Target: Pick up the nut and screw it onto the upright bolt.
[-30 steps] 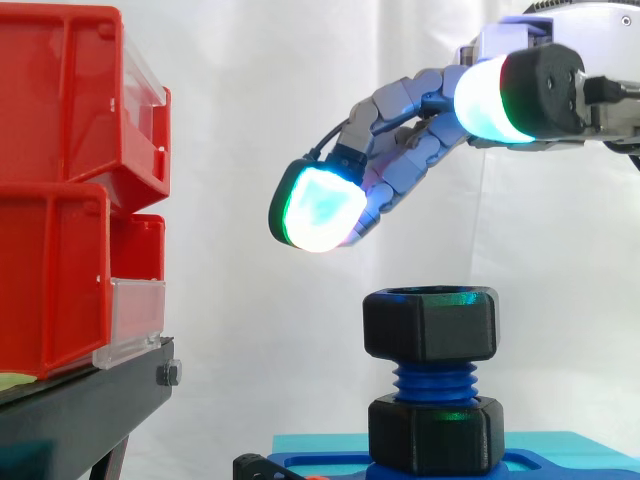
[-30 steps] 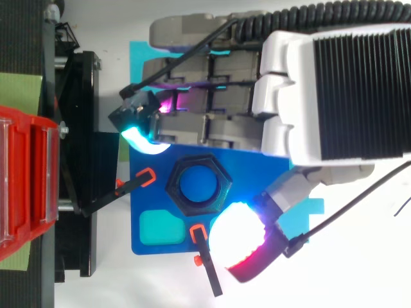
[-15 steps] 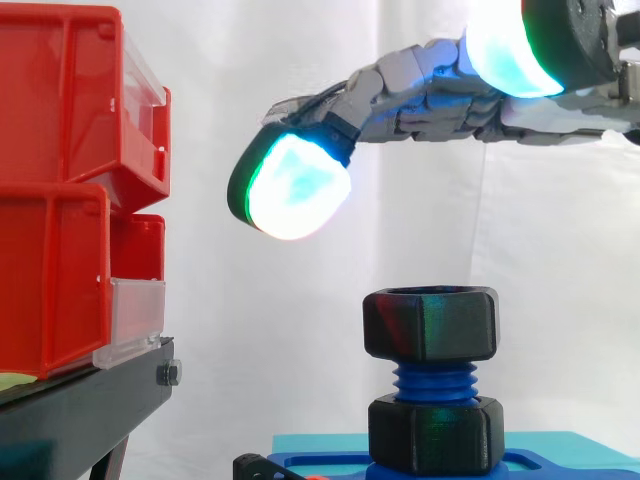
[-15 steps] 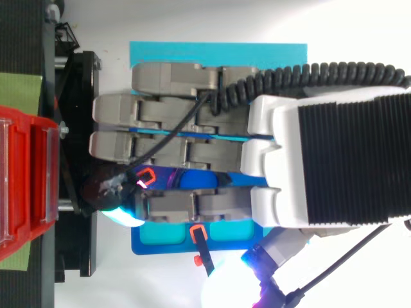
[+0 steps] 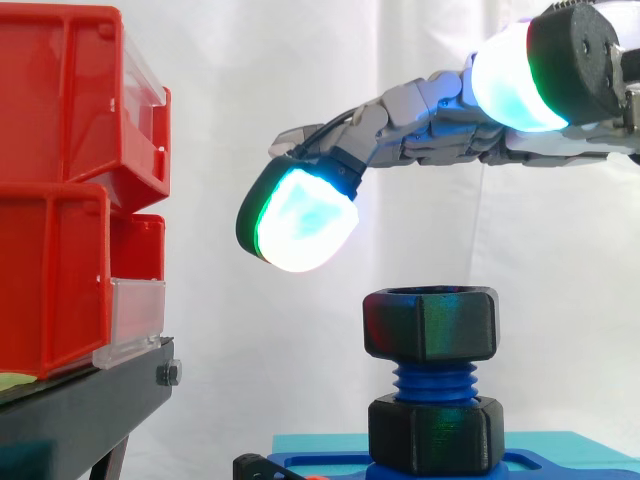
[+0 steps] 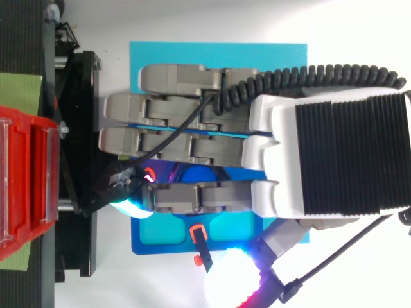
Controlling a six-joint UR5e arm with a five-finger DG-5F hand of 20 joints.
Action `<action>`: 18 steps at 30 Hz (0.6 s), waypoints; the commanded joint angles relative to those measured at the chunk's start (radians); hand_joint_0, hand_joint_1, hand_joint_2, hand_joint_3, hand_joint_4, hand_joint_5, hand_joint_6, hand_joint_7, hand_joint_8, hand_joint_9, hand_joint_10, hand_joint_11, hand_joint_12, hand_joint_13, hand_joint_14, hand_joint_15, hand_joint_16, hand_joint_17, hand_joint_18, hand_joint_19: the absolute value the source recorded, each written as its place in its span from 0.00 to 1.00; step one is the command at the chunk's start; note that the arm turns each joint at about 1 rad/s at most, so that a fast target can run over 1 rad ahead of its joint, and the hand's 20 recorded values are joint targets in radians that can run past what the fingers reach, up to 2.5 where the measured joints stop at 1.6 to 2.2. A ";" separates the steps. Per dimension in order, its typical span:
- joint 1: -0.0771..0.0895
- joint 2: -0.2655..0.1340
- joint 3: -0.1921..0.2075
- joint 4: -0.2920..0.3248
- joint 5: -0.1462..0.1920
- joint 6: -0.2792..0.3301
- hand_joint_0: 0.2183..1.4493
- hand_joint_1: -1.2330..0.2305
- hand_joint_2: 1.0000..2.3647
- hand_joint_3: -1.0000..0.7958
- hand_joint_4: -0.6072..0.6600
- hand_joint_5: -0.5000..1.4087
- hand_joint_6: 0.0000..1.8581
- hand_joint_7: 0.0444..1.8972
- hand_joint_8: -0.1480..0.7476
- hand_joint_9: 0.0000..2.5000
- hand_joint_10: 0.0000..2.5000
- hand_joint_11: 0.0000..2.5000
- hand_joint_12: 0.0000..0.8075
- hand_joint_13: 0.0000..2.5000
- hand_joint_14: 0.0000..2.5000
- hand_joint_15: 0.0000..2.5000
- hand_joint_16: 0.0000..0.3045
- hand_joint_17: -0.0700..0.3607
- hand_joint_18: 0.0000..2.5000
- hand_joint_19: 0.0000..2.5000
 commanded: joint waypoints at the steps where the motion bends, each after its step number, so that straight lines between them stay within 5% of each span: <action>1: -0.004 0.000 -0.002 -0.012 0.000 0.000 0.18 0.89 0.00 0.28 0.58 0.16 0.27 0.29 0.37 0.04 0.00 0.00 0.44 0.00 0.00 0.00 0.15 0.40 0.00 0.00; 9: -0.009 0.001 -0.033 0.013 -0.001 0.000 0.19 0.87 0.00 0.28 0.61 0.19 0.27 0.34 0.39 0.09 0.00 0.00 0.42 0.03 0.00 0.00 0.14 0.39 0.00 0.00; 18: -0.018 0.000 -0.033 0.010 -0.005 0.000 0.21 0.85 0.00 0.28 0.67 0.22 0.27 0.52 0.42 0.14 0.00 0.00 0.40 0.06 0.00 0.00 0.12 0.36 0.00 0.00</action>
